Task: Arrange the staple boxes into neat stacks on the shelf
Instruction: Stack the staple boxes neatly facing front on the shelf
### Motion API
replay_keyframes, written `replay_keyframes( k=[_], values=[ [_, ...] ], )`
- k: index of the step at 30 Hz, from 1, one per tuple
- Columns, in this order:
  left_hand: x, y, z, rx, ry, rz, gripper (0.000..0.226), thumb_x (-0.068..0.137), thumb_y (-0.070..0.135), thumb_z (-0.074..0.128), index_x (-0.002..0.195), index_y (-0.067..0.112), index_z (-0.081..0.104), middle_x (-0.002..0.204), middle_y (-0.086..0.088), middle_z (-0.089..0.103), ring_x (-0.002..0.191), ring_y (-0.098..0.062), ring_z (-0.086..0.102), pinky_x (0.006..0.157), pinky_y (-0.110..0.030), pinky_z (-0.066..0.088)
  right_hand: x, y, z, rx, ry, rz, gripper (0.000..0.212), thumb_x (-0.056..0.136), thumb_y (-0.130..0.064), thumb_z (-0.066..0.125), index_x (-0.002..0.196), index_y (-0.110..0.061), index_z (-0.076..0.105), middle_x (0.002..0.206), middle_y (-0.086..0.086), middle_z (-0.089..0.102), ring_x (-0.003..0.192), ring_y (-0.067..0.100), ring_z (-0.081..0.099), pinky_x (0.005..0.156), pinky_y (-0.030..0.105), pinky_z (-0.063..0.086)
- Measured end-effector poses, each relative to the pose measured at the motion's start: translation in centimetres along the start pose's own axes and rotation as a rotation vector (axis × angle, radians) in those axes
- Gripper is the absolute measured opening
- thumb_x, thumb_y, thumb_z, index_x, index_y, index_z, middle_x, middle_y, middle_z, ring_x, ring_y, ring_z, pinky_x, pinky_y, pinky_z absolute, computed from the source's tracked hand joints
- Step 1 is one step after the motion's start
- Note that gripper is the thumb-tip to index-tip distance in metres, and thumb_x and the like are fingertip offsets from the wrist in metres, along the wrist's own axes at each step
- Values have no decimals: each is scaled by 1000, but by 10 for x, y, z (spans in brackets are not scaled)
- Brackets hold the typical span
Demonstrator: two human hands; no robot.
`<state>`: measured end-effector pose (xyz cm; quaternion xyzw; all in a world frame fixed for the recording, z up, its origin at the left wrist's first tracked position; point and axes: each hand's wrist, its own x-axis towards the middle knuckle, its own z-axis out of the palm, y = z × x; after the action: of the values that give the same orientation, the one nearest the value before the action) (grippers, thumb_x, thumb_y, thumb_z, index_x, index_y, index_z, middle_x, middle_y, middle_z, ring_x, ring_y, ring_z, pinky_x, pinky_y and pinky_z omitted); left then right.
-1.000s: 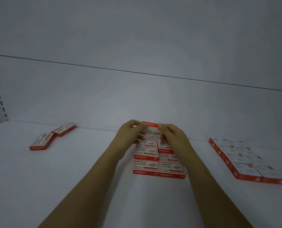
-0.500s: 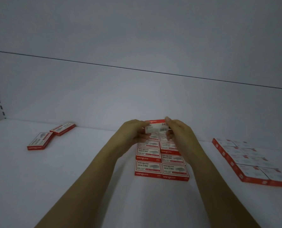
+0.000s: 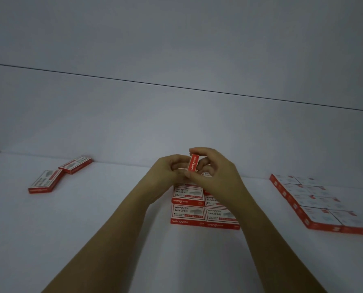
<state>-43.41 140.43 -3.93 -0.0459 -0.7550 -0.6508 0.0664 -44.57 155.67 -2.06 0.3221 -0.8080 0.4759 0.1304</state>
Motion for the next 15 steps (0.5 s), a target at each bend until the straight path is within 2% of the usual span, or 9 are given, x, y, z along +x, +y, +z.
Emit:
replay_keyframes(
  k=[2, 4, 7, 10, 12, 15],
  values=[
    [1, 2, -2, 7, 60, 1, 42, 78, -3, 68, 117, 10, 60, 107, -3, 69, 91, -19, 69, 76, -27, 58, 0, 1, -2, -29, 30, -12, 45, 79, -20, 73, 120, -25, 57, 107, -11, 57, 85, 0, 60, 79, 8, 50],
    [0, 4, -5, -5, 114, 10, 48, 74, -5, 72, 117, 12, 59, 107, -2, 68, 90, -15, 68, 72, -22, 58, 3, 4, -8, -33, 54, 34, 43, 80, -17, 72, 120, -24, 56, 109, -12, 55, 84, -2, 60, 72, 5, 50],
    [-2, 9, -7, 29, 128, 42, 50, 71, -1, 76, 115, 17, 59, 104, 2, 69, 91, -13, 68, 75, -22, 57, 2, 12, -15, -97, 46, 139, 45, 81, -19, 71, 122, -23, 55, 111, -12, 55, 83, -4, 58, 62, 2, 47],
    [-4, 15, -3, 87, 122, 95, 48, 72, 2, 77, 112, 21, 60, 103, 3, 68, 91, -14, 68, 73, -21, 57, 1, 19, -15, -186, -21, 205, 48, 81, -22, 70, 126, -25, 53, 118, -7, 56, 91, 3, 58, 70, 12, 50],
    [-5, 19, 1, 156, 112, 151, 45, 71, 3, 77, 108, 23, 61, 100, 4, 68, 87, -11, 67, 69, -17, 56, 1, 20, -12, -204, -64, 216, 43, 81, -23, 70, 122, -25, 55, 117, -6, 56, 89, 3, 57, 67, 10, 45],
    [-8, 24, 10, 295, 88, 241, 44, 70, 7, 78, 103, 29, 60, 92, 14, 63, 80, -4, 64, 67, -10, 53, 1, 22, -8, -203, -90, 223, 39, 83, -23, 68, 120, -23, 56, 116, -4, 54, 93, 7, 57, 65, 9, 42]
  ],
)
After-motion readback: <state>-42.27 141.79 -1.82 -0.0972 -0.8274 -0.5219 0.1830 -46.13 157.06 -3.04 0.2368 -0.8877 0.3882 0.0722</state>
